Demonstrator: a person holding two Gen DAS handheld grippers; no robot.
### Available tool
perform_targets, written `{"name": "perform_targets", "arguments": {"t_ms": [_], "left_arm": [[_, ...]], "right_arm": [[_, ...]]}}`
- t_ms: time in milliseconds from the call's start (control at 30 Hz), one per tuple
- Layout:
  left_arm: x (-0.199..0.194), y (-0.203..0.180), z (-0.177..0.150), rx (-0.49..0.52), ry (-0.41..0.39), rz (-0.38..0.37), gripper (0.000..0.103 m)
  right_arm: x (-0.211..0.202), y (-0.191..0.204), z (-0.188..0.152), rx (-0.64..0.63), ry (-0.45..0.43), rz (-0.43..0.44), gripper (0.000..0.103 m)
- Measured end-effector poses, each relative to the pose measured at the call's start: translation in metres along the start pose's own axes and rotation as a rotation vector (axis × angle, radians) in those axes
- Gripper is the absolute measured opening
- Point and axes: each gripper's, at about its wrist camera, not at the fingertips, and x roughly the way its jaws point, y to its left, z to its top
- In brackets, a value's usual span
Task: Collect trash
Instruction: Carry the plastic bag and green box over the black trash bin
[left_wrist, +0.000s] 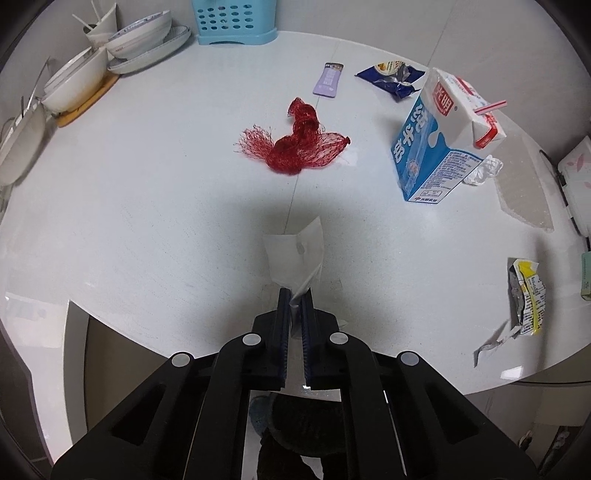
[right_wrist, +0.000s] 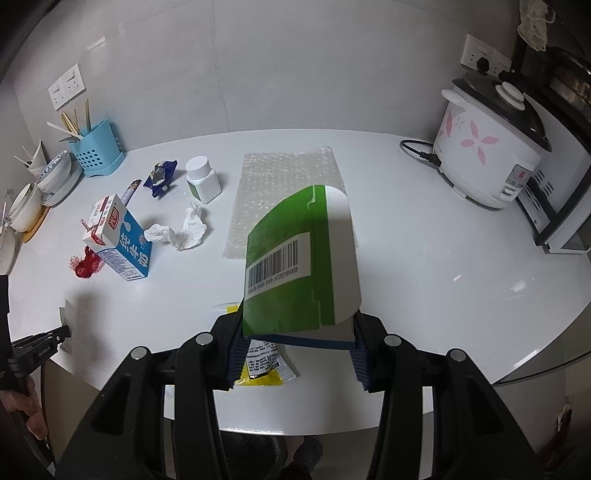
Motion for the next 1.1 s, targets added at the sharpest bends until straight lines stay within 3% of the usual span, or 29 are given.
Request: {"name": "perform_targets", "arguments": {"t_ms": [300,633,1100], "left_arm": [[-0.055,0.002,-0.007,0.064,-0.108,-0.088,0.005],[-0.106,0.002,-0.035,0.151,-0.186,-0.185,0.005],[-0.106,0.017,-0.09,0.208,-0.175,-0.221,0.005]], "right_arm": [[-0.029,0.02,-0.013,-0.04,-0.03,0.005,0.044],[-0.063,0.056,-0.041,-0.091,-0.057,0.095,0.044],[-0.083,0.091,-0.098,-0.111,-0.013,0.15,0.044]]}}
